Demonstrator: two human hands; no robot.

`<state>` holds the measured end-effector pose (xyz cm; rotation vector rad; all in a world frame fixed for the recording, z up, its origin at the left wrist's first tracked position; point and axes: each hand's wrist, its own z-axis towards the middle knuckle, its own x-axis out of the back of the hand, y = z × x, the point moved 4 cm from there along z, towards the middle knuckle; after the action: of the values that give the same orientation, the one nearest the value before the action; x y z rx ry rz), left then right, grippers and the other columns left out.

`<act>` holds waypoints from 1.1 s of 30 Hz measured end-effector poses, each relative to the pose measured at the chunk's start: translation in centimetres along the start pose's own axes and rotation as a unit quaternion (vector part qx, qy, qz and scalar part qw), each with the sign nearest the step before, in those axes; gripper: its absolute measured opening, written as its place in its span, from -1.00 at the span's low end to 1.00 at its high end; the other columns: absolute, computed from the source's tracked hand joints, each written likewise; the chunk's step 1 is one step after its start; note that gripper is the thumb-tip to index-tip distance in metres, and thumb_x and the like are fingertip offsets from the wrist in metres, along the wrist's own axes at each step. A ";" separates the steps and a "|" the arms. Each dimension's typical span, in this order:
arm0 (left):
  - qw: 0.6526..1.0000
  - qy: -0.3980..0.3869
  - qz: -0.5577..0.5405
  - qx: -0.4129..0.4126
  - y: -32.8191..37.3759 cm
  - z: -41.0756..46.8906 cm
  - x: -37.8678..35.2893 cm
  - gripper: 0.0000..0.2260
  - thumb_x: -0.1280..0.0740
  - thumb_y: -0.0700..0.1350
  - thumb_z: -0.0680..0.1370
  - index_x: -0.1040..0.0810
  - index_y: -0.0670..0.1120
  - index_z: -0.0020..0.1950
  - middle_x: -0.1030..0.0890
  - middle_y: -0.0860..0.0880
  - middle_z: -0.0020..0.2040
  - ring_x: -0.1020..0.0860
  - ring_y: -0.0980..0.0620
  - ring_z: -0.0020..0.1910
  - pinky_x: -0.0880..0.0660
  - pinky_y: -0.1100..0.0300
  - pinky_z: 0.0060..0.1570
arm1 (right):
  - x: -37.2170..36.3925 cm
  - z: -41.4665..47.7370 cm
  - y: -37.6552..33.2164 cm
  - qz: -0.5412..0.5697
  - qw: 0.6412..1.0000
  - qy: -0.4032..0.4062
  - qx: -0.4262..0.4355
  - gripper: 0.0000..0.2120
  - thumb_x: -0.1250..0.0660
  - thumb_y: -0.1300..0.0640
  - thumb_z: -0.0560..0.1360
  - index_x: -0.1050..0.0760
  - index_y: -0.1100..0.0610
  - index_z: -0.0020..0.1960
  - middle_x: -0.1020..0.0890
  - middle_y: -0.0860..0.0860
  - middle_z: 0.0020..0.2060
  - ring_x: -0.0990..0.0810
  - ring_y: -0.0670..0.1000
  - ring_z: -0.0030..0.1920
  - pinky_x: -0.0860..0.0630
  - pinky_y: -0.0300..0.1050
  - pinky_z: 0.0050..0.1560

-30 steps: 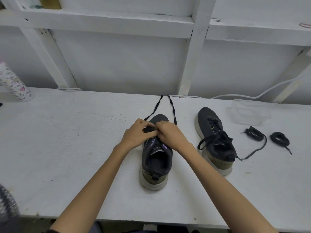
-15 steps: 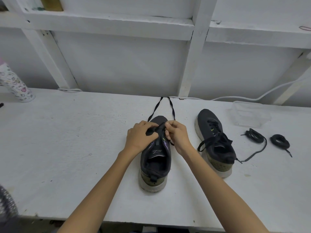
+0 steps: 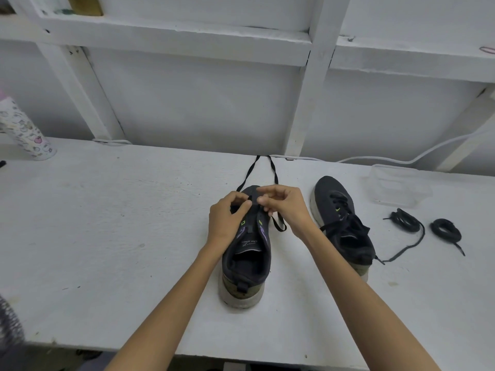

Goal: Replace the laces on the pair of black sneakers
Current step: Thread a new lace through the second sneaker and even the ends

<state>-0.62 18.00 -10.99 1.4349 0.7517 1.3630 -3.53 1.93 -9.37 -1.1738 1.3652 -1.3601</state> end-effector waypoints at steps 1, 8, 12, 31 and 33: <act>1.000 -0.003 0.003 -0.009 0.1 0.0 0.0 -0.94 -0.41 -0.14 0.53 -0.62 -0.02 -0.02 -0.64 0.12 -0.12 -0.60 0.17 -0.06 -0.49 0.35 0.03 | -0.2 0.1 -0.2 -0.007 1.000 -0.011 0.003 -0.80 -0.47 0.37 0.42 -0.65 0.18 0.02 -0.61 0.08 -0.31 -0.53 -0.07 -0.40 -0.49 -0.26 -0.37; 0.998 -0.008 0.040 -0.053 0.1 0.0 0.0 -0.93 -0.43 -0.12 0.51 -0.65 -0.01 -0.02 -0.67 0.12 -0.09 -0.60 0.20 -0.06 -0.52 0.29 0.04 | -0.5 0.4 -1.2 -0.082 0.996 -0.025 0.024 -0.90 -0.47 0.33 0.43 -0.68 0.26 -0.05 -0.64 0.11 -0.34 -0.52 -0.04 -0.35 -0.48 -0.22 -0.34; 0.996 0.001 0.025 -0.088 1.0 0.2 0.2 -0.80 -0.44 -0.15 0.48 -0.62 -0.01 0.09 -0.65 0.13 0.00 -0.58 0.24 0.02 -0.46 0.41 0.05 | -0.5 0.6 -1.7 -0.129 0.991 -0.013 0.042 -0.95 -0.49 0.32 0.40 -0.68 0.21 -0.15 -0.62 -0.09 -0.45 -0.52 -0.12 -0.41 -0.45 -0.31 -0.32; 0.994 -0.091 0.001 -0.056 0.0 1.1 -1.6 -0.84 -0.50 -0.07 0.45 -0.65 0.07 0.01 -0.70 0.17 -0.08 -0.62 0.27 -0.03 -0.51 0.33 0.08 | -0.7 3.1 -7.7 0.064 0.994 0.034 0.076 -0.83 -0.36 0.47 0.45 -0.55 0.26 -0.24 -0.57 -0.03 -0.50 -0.43 -0.11 -0.52 -0.41 -0.30 -0.43; 0.995 -0.088 0.008 -0.048 -0.4 1.2 -1.7 -0.84 -0.50 -0.03 0.44 -0.66 0.07 0.01 -0.69 0.18 -0.08 -0.62 0.26 -0.03 -0.53 0.28 0.09 | -0.5 4.3 -9.3 0.115 0.989 0.044 0.077 -0.82 -0.34 0.47 0.47 -0.53 0.27 -0.24 -0.56 -0.01 -0.50 -0.43 -0.11 -0.53 -0.41 -0.31 -0.44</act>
<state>0.34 16.27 -11.86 1.4669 0.5541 1.2486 1.19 1.96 -0.30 -0.8362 1.3837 -1.3376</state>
